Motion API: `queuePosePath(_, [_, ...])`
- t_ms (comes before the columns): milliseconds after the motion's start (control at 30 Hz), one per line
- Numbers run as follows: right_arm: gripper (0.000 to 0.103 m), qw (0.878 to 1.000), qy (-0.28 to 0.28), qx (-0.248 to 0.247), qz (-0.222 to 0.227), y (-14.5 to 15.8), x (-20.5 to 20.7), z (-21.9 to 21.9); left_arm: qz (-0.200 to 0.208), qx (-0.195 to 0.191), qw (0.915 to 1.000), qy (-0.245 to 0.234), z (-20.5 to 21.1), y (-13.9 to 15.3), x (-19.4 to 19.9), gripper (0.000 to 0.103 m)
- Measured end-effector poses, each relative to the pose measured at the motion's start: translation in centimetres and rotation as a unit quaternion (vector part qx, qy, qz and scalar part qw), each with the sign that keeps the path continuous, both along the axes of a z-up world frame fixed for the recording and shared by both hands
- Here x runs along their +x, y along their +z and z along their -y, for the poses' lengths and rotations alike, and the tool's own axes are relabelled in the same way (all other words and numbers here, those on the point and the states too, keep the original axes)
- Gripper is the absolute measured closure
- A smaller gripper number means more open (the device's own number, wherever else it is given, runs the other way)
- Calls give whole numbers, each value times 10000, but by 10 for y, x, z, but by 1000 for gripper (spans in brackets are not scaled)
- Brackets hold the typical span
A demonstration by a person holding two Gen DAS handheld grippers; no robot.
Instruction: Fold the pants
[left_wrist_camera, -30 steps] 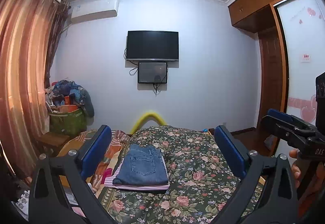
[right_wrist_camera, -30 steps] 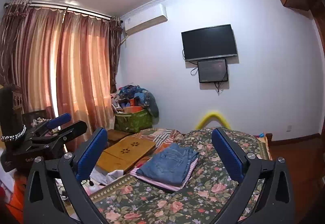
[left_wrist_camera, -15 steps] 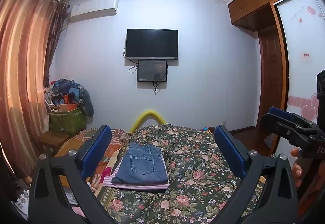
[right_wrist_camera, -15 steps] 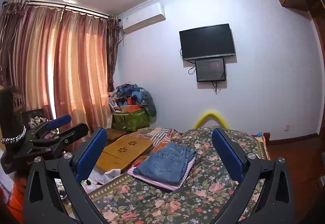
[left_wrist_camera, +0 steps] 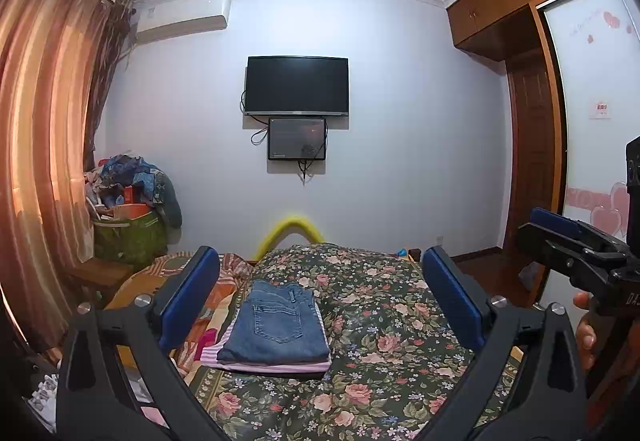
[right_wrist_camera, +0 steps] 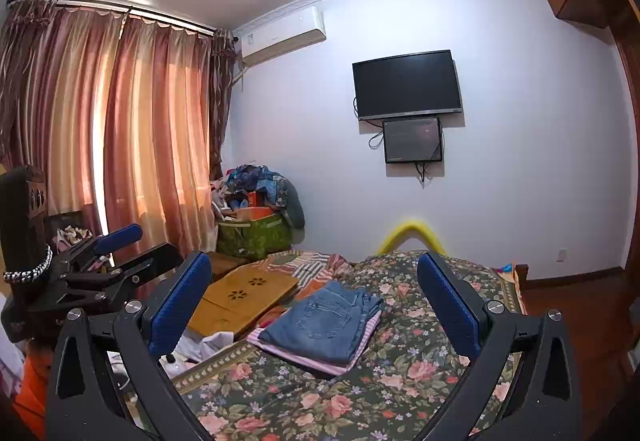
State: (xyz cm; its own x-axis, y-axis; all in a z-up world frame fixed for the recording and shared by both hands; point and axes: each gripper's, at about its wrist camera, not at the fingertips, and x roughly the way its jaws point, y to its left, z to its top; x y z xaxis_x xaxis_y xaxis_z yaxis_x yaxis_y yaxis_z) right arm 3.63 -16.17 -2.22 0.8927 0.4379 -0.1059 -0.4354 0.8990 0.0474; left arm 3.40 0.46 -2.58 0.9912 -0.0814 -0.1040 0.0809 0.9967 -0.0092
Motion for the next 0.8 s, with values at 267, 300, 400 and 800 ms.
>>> queuePosePath(267, [0, 10000, -7, -6, -20, 0, 0, 1, -30, 8, 10000, -32, 0, 0, 2, 0])
queuePosePath(300, [0, 10000, -3, -7, -24, 0, 0, 1, -32, 5, 10000, -42, -1, -1, 2, 0])
queuePosePath(400, [0, 10000, -1, -5, -21, 0, 1, 3, -41, 4, 10000, -63, -1, -1, 2, 0])
queuePosePath(800, [0, 10000, -8, -8, -31, -1, 1, 3, -187, 25, 9997, -155, -1, -4, 7, 0])
